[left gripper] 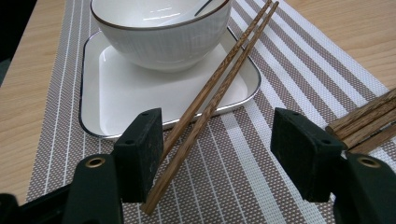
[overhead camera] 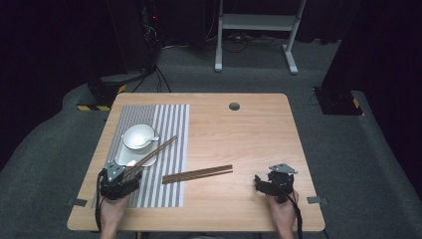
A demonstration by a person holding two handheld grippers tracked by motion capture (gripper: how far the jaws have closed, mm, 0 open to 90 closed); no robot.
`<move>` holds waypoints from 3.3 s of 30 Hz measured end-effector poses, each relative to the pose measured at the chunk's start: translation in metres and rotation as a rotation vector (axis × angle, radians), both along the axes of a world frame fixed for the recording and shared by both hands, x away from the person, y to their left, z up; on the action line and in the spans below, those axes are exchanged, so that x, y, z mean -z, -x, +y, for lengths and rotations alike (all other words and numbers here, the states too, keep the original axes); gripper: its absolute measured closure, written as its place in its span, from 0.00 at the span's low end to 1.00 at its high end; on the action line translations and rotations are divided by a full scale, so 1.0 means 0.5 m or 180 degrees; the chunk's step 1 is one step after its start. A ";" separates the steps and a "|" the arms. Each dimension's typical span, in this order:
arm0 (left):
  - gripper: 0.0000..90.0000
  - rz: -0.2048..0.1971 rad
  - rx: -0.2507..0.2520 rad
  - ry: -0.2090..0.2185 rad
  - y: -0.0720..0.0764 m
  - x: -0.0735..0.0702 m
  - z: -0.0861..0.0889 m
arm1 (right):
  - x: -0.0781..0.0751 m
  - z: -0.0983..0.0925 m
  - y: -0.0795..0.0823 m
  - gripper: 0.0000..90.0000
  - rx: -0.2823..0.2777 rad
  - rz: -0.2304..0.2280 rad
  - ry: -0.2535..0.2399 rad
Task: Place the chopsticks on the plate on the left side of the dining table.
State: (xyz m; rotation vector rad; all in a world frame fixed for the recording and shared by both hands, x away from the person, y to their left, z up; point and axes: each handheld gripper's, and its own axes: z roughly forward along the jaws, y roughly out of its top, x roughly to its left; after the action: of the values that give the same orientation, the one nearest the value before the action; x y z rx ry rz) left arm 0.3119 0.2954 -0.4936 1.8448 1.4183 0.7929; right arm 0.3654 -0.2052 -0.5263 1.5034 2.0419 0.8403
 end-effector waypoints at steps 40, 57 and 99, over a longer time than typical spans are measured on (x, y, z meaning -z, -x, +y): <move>0.40 0.0021 -0.0616 -0.0215 -0.040 0.044 -0.002 | 0.000 0.001 0.001 0.16 -0.0005 0.0001 0.0003; 0.40 0.0003 -0.0699 -0.0274 -0.046 0.047 0.002 | 0.000 0.001 0.001 0.16 -0.0005 0.0001 0.0003; 0.40 -0.0073 -0.0990 -0.0151 -0.065 0.051 0.044 | 0.000 0.001 0.001 0.16 -0.0005 0.0001 0.0003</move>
State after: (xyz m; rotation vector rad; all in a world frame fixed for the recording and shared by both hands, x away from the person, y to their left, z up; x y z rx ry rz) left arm 0.3445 0.3176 -0.5190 1.6642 1.7092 1.0033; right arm 0.3651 -0.2049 -0.5262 1.5016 2.0438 0.8397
